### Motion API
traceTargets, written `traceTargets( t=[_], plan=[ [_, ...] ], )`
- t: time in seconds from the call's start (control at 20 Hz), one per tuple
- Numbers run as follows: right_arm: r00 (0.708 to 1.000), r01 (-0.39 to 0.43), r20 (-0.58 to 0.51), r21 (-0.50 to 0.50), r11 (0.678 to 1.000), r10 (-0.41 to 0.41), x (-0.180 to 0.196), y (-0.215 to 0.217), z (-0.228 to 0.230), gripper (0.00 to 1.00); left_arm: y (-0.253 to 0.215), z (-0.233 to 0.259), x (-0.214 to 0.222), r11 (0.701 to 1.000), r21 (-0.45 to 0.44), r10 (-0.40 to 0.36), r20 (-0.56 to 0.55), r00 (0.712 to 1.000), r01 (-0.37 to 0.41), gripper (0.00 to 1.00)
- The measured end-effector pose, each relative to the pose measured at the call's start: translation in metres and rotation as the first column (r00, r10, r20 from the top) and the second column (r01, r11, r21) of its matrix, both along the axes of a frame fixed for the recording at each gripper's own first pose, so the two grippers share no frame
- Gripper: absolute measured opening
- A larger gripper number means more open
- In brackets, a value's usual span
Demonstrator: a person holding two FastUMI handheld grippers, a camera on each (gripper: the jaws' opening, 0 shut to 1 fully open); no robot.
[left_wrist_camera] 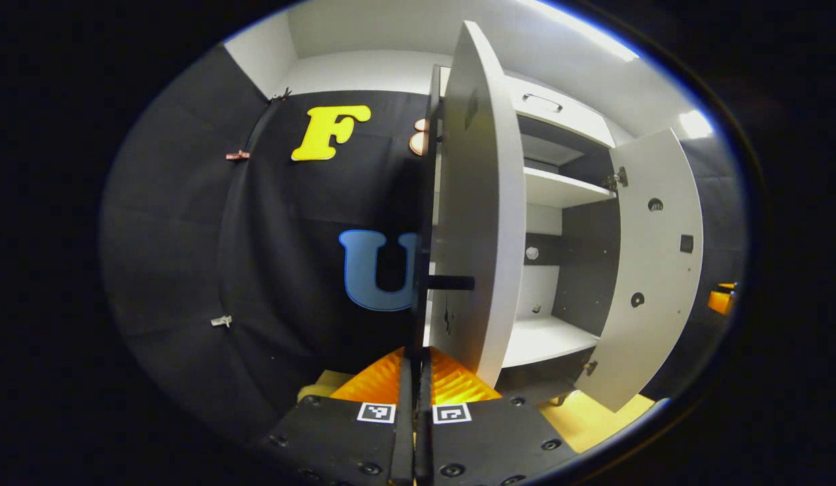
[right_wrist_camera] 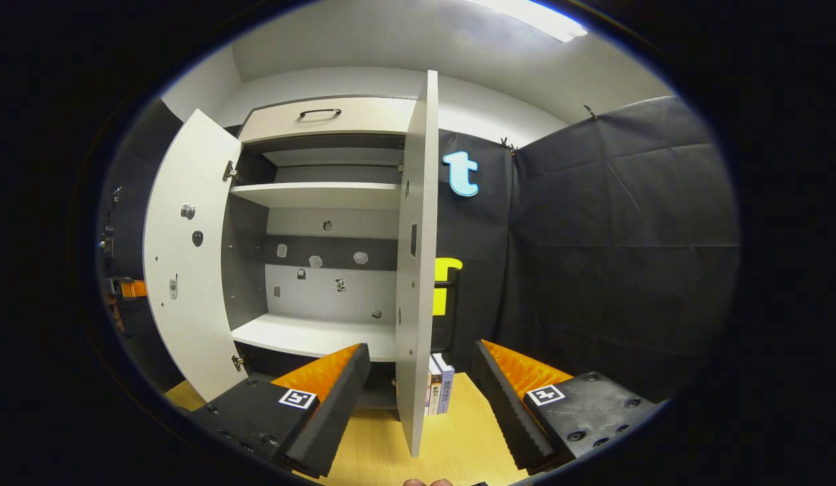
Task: Open the right door of the double-door shoe cabinet with the right hand, and open the left door with the left hand.
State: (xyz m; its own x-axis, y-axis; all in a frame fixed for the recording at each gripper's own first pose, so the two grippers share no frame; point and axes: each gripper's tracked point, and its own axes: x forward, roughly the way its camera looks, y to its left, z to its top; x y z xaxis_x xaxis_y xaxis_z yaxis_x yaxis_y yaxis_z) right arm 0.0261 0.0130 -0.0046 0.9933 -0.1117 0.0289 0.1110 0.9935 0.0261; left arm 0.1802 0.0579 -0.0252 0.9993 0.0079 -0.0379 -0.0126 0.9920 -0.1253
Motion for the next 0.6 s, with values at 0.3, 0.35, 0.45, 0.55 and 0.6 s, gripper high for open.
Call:
traceTargets(
  t=[0.3, 0.35, 0.45, 0.55, 0.6],
  plan=[
    [1.000, -0.007, -0.001, -0.001, 1.000, 0.007, 0.001, 0.001, 0.000, 0.97, -0.006, 0.004, -0.001, 0.999, -0.044, 0.002, 0.015, 1.000, -0.001, 0.06],
    [1.000, -0.009, 0.000, 0.003, 1.000, 0.009, 0.001, 0.003, 0.000, 0.97, -0.004, 0.004, -0.002, 0.999, -0.033, 0.006, 0.017, 1.000, -0.005, 0.06],
    [1.000, -0.013, 0.000, 0.005, 1.000, 0.013, 0.004, 0.002, 0.002, 0.97, 0.001, 0.007, -0.003, 1.000, -0.001, 0.021, 0.025, 0.999, -0.021, 0.06],
    [1.000, -0.016, 0.000, 0.002, 1.000, 0.016, 0.003, 0.004, 0.002, 0.97, 0.004, 0.008, -0.007, 0.999, 0.011, 0.037, 0.032, 0.999, -0.037, 0.06],
    [1.000, -0.017, 0.000, 0.002, 1.000, 0.017, 0.003, 0.005, 0.001, 0.97, 0.005, 0.010, -0.009, 0.999, 0.012, 0.045, 0.038, 0.998, -0.045, 0.06]
  ],
)
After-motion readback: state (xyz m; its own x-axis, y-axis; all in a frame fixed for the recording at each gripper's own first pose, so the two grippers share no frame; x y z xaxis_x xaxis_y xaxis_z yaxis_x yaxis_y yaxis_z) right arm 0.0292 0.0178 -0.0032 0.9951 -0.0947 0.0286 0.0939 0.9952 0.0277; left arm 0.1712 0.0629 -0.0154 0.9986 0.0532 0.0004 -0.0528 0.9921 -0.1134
